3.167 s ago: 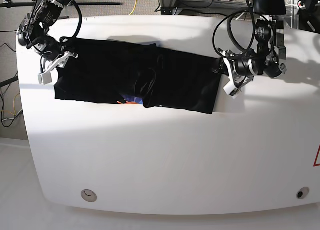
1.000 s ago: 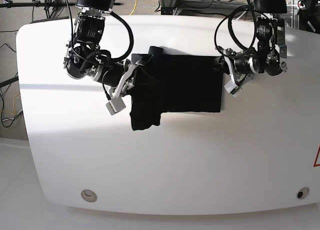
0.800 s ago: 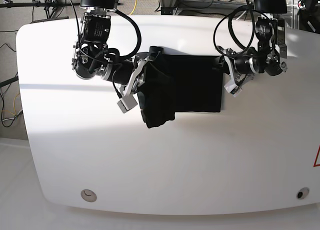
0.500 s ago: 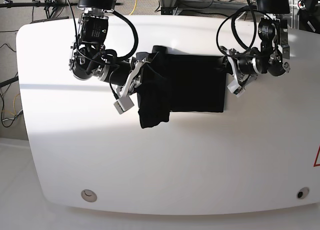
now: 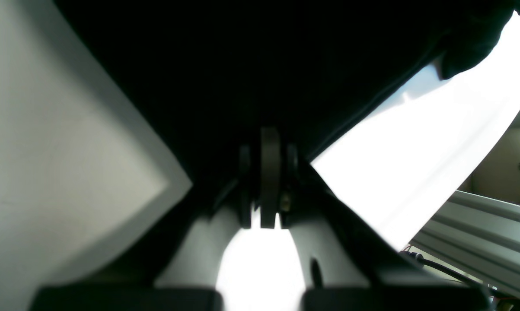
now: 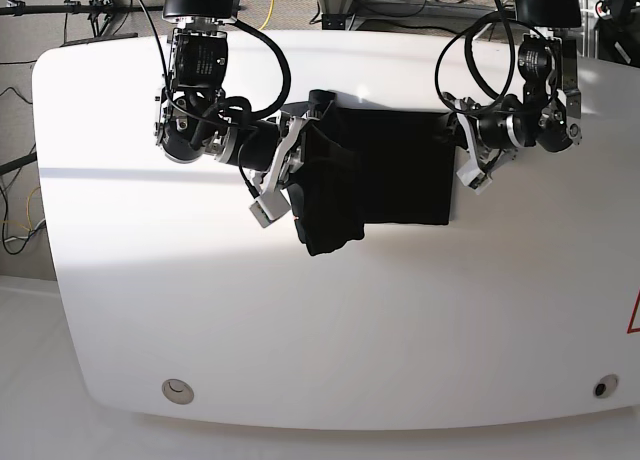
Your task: Fold the T-shirt properly
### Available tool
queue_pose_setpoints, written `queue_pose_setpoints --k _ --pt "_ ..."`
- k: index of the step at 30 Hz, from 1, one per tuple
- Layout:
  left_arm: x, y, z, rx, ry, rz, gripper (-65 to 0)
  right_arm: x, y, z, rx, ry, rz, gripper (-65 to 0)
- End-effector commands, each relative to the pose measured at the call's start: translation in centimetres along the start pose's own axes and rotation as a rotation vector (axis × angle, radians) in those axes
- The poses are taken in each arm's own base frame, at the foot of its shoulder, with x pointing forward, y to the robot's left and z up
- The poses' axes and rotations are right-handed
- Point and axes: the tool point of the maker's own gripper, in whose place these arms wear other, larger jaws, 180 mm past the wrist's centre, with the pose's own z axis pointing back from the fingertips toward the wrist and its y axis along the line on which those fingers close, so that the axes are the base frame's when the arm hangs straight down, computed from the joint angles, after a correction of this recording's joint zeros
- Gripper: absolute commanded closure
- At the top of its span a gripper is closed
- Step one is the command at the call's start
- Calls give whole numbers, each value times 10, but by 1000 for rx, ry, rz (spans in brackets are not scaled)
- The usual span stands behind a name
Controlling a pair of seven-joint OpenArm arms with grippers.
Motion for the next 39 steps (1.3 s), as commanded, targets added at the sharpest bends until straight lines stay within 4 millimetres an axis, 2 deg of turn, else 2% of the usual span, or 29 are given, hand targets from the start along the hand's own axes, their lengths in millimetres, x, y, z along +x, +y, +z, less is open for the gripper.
queue_pose_setpoints --k 1,17,27,35,39 --pt "-4 5 3 20 24 -15 -3 16 9 -2 36 -51 35 -8" --pt "-5 7 5 33 38 -23 -3 17 33 -23 101 -39 61 -13" --pt "3 -1 0 10 17 -34 -4 11 35 -42 52 30 138 -5" --pt "10 -2 1 6 -5 -50 -3 11 45 -47 91 5 123 0" --pt "21 -2 1 5 -31 -58 -1 15 42 -48 90 6 132 0"
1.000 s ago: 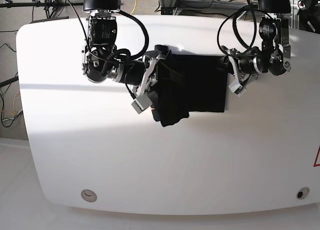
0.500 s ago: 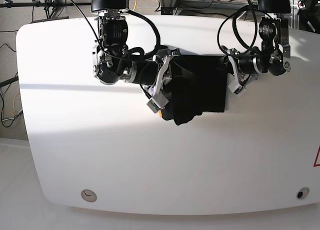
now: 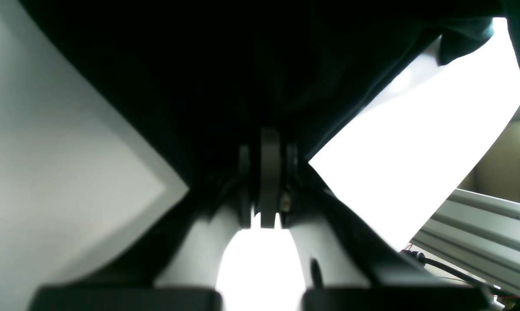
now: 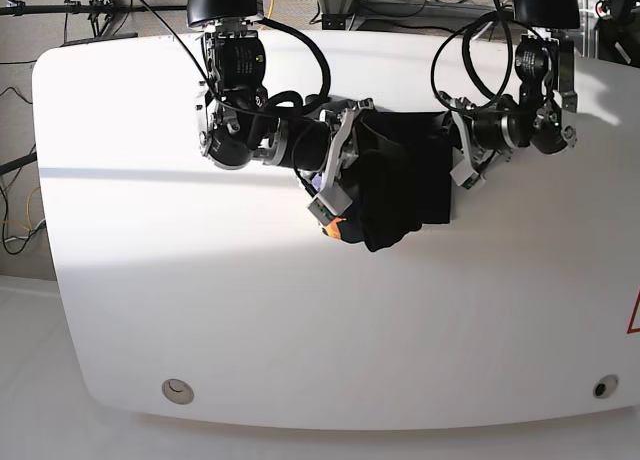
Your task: Fold the T-shirt properly
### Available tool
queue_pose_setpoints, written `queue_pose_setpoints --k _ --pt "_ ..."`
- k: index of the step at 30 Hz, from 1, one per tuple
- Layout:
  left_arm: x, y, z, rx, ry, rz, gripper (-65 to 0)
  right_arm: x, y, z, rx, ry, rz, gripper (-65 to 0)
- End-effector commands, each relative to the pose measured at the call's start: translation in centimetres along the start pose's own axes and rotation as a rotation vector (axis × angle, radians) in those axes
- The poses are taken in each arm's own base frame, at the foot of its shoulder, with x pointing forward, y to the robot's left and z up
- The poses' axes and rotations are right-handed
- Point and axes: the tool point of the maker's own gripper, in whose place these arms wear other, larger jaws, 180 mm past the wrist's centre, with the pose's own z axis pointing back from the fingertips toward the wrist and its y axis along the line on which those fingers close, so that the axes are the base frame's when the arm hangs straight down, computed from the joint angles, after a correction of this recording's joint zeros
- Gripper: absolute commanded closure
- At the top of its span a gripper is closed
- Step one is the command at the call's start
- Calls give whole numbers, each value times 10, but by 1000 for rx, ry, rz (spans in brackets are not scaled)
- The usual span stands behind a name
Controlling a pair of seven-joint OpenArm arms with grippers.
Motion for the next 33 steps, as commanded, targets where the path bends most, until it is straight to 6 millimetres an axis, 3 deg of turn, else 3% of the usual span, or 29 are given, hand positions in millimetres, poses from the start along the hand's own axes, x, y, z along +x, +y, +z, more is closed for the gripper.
queue_pose_setpoints --k 1,12,24,33 --pt "16 5 5 18 -34 -27 -1 22 6 0 37 -66 24 -14" --pt "20 8 9 31 -39 -34 -2 23 6 -1 40 -59 19 -360" --pt "20 5 7 23 -37 -46 -1 27 7 -3 36 -41 67 -375" --pt "22 10 11 37 -54 -37 -1 16 23 -22 62 27 25 -367"
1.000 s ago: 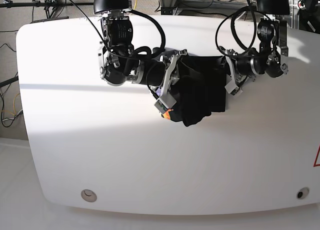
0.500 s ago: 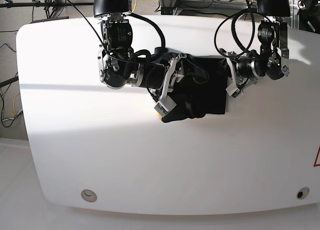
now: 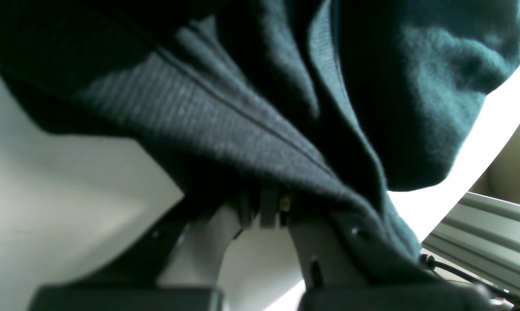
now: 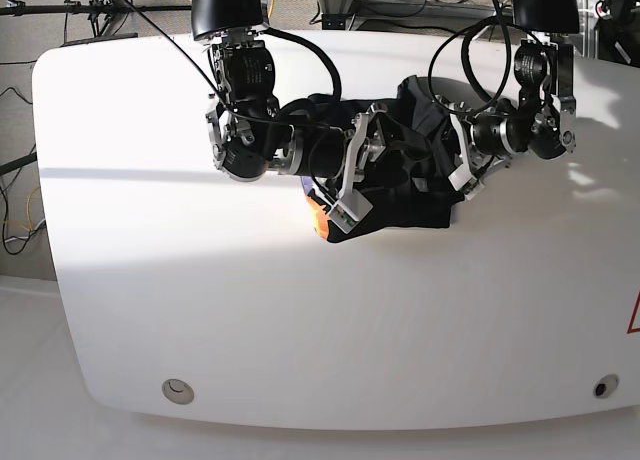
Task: Fold the T-shirt properly
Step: 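Lower the folded end onto the shirt and release with the right gripper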
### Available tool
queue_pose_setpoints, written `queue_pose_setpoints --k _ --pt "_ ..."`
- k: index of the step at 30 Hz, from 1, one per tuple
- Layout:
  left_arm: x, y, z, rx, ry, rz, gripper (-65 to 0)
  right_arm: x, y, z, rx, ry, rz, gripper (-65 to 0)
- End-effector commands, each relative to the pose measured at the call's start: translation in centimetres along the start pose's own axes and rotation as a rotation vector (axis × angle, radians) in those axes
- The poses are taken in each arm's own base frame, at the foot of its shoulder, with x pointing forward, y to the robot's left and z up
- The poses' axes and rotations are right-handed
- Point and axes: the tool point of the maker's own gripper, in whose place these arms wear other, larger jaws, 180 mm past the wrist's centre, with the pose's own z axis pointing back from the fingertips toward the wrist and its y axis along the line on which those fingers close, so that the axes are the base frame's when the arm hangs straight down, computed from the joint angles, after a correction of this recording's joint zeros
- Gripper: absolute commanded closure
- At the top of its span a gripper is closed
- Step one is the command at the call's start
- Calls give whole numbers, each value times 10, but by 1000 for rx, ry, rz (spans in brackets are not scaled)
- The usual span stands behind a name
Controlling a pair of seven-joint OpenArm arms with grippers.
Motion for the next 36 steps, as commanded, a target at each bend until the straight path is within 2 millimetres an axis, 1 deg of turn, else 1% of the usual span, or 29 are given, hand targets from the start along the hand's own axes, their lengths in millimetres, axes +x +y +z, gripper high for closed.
queue_pose_setpoints --k 1,7,9,11,19,21,29,31,36 --pt "15 6 10 17 -51 -16 -1 14 12 -6 31 -32 18 -366" --pt "15 12 15 35 -64 -5 -1 14 19 -16 35 -4 -18 -359" --pt "16 10 12 27 -56 -15 -2 16 26 -21 49 16 -14 -368" --pt "17 11 13 28 -56 -19 -1 17 27 -23 52 25 -7 -369" --pt "21 16 23 55 -44 -61 -1 22 26 -24 48 63 39 -378" --pt "14 16 22 57 -8 -68 -1 18 23 -25 50 98 53 -379" --pt "24 19 42 112 -6 -147 0 26 24 -24 53 115 103 -382" --pt "36 19 56 150 -54 -166 0 34 26 -21 49 103 143 -378" --pt "40 22 71 191 -90 -174 0 43 20 -18 33 88 170 -376"
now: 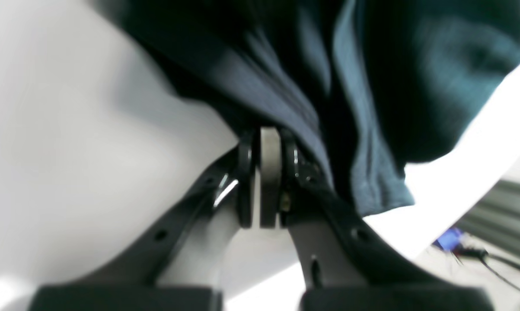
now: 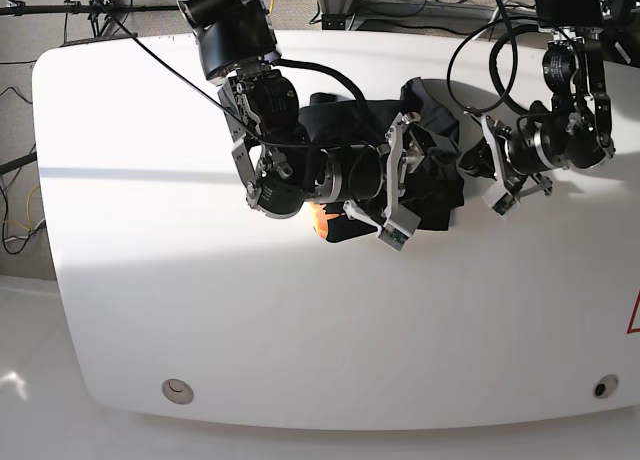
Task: Fold the T-shirt properly
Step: 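Lower the folded end onto the shirt and release with the right gripper, then grasp the folded shirt edges with both grippers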
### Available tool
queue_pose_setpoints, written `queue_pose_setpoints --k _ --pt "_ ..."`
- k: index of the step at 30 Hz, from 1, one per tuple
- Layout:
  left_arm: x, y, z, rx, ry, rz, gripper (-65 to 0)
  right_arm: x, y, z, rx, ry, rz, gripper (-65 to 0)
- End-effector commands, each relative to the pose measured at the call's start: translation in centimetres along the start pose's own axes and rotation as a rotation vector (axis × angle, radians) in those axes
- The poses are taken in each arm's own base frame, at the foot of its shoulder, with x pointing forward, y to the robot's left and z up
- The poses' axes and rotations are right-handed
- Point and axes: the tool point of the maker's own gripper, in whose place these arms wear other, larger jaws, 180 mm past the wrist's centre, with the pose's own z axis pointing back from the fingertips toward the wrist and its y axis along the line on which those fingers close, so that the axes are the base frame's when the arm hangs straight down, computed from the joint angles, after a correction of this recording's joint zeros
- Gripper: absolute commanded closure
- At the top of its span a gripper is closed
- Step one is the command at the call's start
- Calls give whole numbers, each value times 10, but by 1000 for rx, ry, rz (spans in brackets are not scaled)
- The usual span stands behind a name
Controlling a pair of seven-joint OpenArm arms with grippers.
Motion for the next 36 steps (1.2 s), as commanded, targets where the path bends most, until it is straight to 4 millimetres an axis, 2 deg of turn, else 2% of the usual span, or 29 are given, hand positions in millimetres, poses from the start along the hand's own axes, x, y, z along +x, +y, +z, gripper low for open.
queue_pose_setpoints --k 1,3,9,13,15,23,29,35,36 --pt "8 6 11 31 -33 -18 0 22 1 7 4 -61 44 -376" --pt "6 10 16 44 -34 -16 0 25 -4 8 -6 -64 50 -374" --pt "-20 33 35 96 3 13 -1 29 -26 11 -45 -65 49 -327" --pt "-28 38 42 104 10 22 -2 31 -39 16 -79 -80 29 -308" --pt "-37 44 48 106 33 27 -7 33 -46 27 -106 -98 10 -331" --pt "-41 41 49 90 35 37 -7 27 -64 45 -176 -103 -46 -343" --pt "-49 36 45 81 72 43 -5 12 -73 52 -193 -108 -116 -351" --pt "-46 20 36 57 71 35 -1 -2 -72 51 -186 -97 -132 -353" --pt "-38 14 34 51 49 21 -2 -8 -65 47 -168 -64 -107 -356"
